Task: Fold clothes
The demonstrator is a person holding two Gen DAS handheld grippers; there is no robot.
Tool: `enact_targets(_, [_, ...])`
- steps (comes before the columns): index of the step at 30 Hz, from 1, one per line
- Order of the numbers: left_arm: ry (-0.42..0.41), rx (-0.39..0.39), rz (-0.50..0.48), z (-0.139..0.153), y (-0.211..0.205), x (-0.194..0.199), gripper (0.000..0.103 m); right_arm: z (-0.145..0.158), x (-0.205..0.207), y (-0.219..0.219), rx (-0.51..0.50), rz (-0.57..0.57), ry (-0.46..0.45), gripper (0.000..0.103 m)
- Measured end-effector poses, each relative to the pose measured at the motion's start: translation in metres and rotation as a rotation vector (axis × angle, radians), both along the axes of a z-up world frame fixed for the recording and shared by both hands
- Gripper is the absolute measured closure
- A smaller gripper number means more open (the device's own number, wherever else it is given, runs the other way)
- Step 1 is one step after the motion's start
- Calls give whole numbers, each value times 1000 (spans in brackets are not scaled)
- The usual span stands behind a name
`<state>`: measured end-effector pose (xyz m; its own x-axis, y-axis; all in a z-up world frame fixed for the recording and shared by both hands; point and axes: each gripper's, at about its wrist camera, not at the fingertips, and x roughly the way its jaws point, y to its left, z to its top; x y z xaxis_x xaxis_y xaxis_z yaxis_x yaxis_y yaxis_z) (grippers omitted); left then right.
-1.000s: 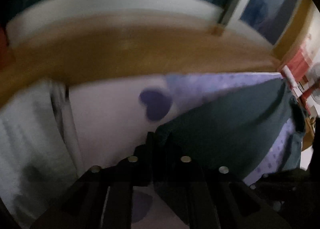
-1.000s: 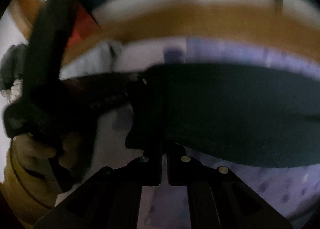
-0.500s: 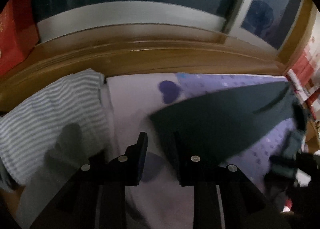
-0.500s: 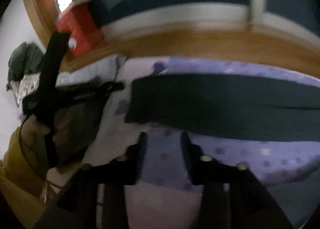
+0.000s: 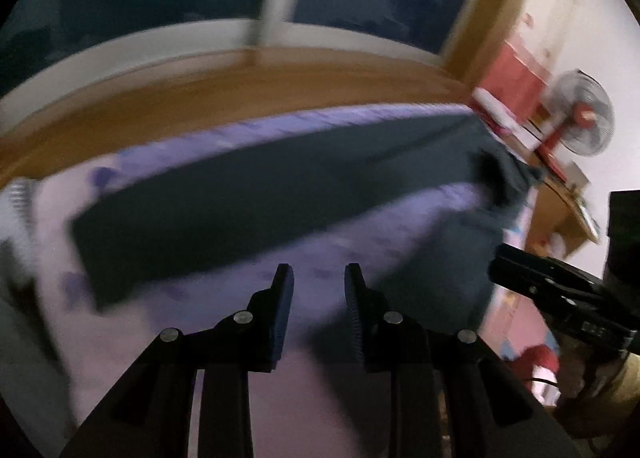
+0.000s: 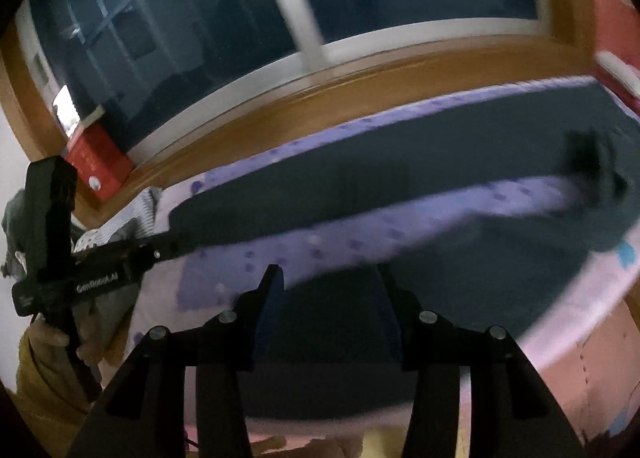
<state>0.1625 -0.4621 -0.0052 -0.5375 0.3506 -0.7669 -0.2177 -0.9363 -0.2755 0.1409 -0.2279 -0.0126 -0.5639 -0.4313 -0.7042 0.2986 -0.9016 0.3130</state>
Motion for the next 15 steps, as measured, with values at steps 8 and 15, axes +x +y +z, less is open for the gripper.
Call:
enact_targets(8, [-42,-2,-97,-6,129,16,77,4,34,106,17,-75,18,55])
enact_targets(15, [-67,-45,-175,-2,196,20,77,-2,41,167,-28,-116,12,53])
